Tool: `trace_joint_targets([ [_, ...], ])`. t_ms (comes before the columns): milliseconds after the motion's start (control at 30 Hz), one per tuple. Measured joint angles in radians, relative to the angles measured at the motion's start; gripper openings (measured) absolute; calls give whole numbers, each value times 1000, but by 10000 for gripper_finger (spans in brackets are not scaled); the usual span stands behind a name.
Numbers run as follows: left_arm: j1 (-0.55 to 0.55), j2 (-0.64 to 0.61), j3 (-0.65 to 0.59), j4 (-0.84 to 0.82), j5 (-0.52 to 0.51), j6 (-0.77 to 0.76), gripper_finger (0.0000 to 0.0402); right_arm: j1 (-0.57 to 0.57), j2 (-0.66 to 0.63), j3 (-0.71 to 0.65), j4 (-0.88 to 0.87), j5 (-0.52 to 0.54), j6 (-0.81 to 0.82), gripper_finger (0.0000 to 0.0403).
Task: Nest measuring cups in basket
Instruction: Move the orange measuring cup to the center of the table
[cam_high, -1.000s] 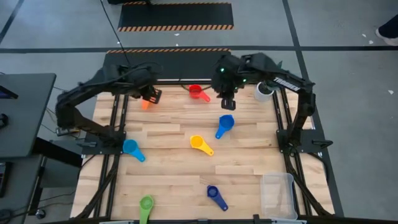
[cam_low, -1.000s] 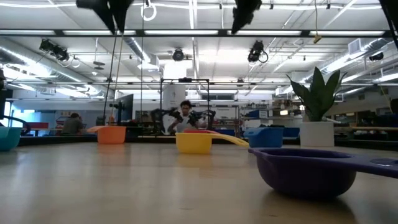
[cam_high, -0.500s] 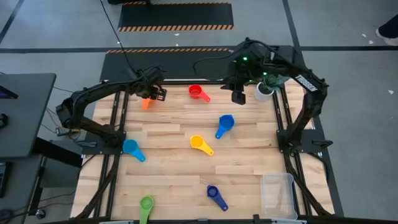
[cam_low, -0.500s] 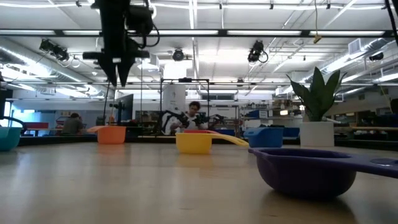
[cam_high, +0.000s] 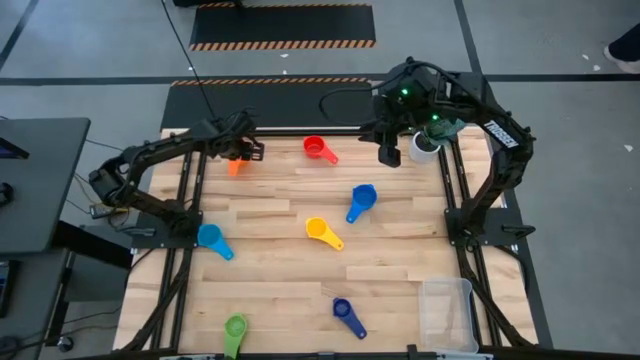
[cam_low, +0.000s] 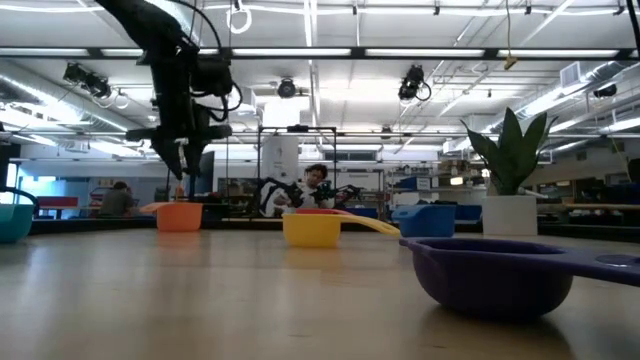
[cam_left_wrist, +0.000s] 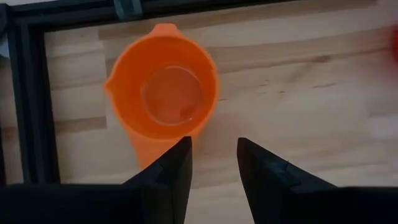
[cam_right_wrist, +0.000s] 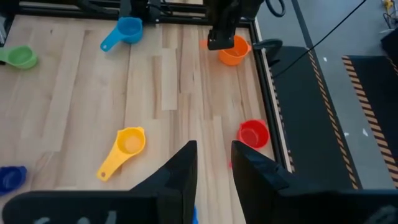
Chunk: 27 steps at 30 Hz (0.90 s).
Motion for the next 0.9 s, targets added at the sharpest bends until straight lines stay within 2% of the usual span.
trace_joint_targets([
  [300, 9, 20, -78, 104, 5, 68, 135, 0, 0, 0, 0, 6, -3, 104],
  [467, 9, 94, -78, 125, 4, 137, 135, 0, 0, 0, 1, 9, -3, 104],
  [733, 9, 206, -76, 174, 8, 143, 135, 0, 0, 0, 1, 9, -3, 104],
  [900, 8, 209, -67, 178, 70, 142, 135, 0, 0, 0, 1, 9, -3, 104],
])
